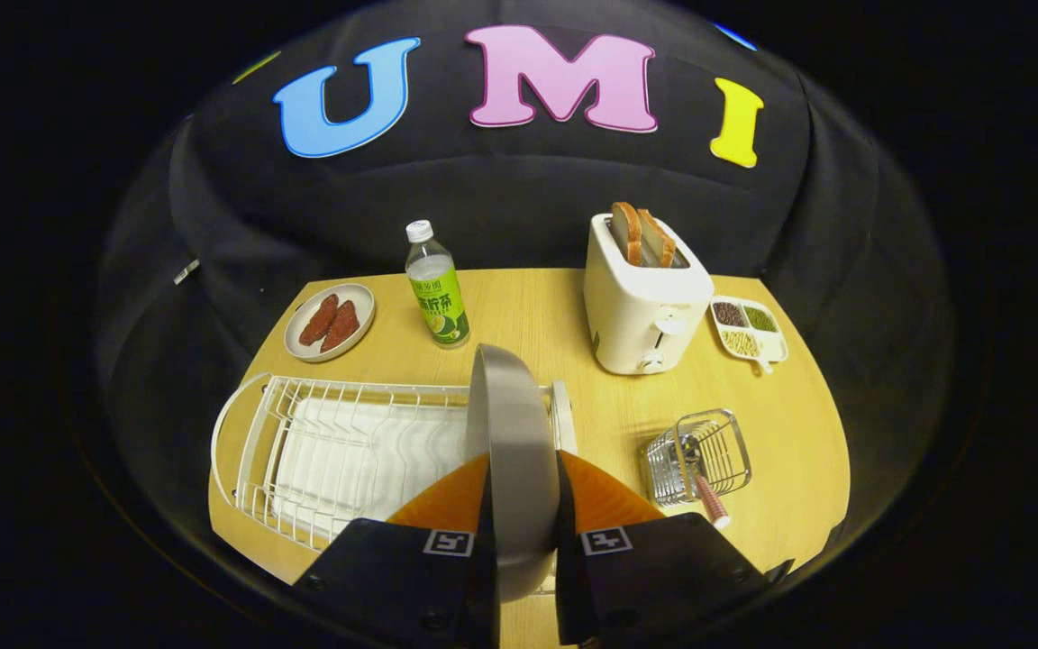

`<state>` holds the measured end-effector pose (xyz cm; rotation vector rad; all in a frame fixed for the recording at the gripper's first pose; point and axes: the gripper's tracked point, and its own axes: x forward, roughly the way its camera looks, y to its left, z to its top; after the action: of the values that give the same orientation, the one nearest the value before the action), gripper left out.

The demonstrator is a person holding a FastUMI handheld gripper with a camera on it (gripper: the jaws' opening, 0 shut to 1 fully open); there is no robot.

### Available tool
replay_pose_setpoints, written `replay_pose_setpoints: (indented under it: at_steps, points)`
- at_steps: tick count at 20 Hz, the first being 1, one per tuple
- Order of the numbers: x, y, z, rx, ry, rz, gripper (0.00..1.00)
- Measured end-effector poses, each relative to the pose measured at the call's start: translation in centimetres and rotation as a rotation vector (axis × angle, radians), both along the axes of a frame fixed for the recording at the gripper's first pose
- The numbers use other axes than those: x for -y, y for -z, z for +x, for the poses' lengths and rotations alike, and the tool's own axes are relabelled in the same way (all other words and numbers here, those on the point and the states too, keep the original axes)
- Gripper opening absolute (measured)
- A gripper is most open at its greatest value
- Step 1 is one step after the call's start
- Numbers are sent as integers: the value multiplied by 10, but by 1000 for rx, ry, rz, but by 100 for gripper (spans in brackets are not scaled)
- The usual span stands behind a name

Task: Take the plate from the dish rack, then take the spoon from the basket and place it into the plate.

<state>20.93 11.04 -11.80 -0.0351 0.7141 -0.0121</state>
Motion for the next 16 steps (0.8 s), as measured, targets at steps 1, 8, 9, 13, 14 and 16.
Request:
replay_pose_setpoints:
  at_steps: [1, 8, 9, 13, 14, 16]
  points:
    - [0, -3, 2, 6, -9, -27, 28]
    - [5, -28, 12, 40, 6, -32, 24]
    - [5, -28, 8, 28, 5, -14, 24]
    - [4, -41, -10, 33, -47, 80, 24]
    - [5, -46, -19, 33, -65, 114, 24]
    - [10, -61, -37, 32, -109, 160, 24]
